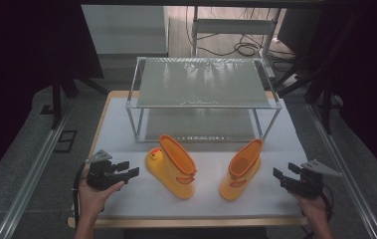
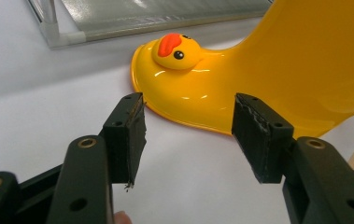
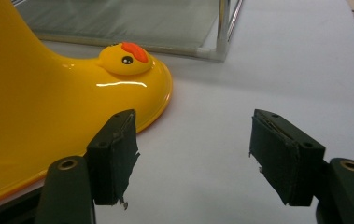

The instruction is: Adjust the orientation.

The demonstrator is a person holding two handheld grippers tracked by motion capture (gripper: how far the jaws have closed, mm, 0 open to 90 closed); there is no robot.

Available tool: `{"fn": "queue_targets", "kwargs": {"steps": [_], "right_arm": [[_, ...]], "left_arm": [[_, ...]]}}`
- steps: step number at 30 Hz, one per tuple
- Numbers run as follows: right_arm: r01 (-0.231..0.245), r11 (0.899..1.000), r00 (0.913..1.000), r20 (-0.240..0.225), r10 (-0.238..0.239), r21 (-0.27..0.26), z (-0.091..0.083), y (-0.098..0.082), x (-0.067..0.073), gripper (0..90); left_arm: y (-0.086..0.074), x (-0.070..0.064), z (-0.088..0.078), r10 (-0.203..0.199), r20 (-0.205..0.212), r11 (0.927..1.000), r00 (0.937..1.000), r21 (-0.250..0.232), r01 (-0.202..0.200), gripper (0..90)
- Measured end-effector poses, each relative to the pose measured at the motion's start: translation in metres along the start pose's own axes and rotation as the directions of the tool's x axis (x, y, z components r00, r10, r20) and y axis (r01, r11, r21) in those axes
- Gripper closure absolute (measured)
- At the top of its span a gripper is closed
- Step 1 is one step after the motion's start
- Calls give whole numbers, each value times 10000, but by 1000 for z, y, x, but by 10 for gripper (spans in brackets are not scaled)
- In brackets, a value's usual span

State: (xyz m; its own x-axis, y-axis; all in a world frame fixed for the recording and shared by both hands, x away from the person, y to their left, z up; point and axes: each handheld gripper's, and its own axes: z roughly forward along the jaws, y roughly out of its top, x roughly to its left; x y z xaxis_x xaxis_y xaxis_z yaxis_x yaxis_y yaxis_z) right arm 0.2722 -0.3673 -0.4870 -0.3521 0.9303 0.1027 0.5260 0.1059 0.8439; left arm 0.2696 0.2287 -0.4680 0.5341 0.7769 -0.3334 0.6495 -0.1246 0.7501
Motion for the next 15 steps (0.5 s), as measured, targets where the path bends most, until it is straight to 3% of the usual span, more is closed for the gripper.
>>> {"fn": "queue_targets", "kwargs": {"steps": [7, 8, 11, 15], "right_arm": [[-142, 9997, 9998, 122, 145, -204, -5, 1, -2, 324], [-166, 9996, 9997, 158, 170, -231, -6, 1, -2, 324], [-283, 9990, 9989, 373, 296, -354, -6, -1, -4, 339], [-782, 9949, 9959, 398, 808, -645, -5, -4, -8, 356]], "left_arm": [[0, -6, -1, 35, -158, 9998, 9999, -173, -38, 522], [0, -8, -1, 76, -151, 9997, 9999, -214, -80, 560], [1, -13, -2, -23, 117, 10000, 9999, -80, 24, 780], [1, -24, 0, 305, 70, 9991, 9995, 281, -307, 890]]}}
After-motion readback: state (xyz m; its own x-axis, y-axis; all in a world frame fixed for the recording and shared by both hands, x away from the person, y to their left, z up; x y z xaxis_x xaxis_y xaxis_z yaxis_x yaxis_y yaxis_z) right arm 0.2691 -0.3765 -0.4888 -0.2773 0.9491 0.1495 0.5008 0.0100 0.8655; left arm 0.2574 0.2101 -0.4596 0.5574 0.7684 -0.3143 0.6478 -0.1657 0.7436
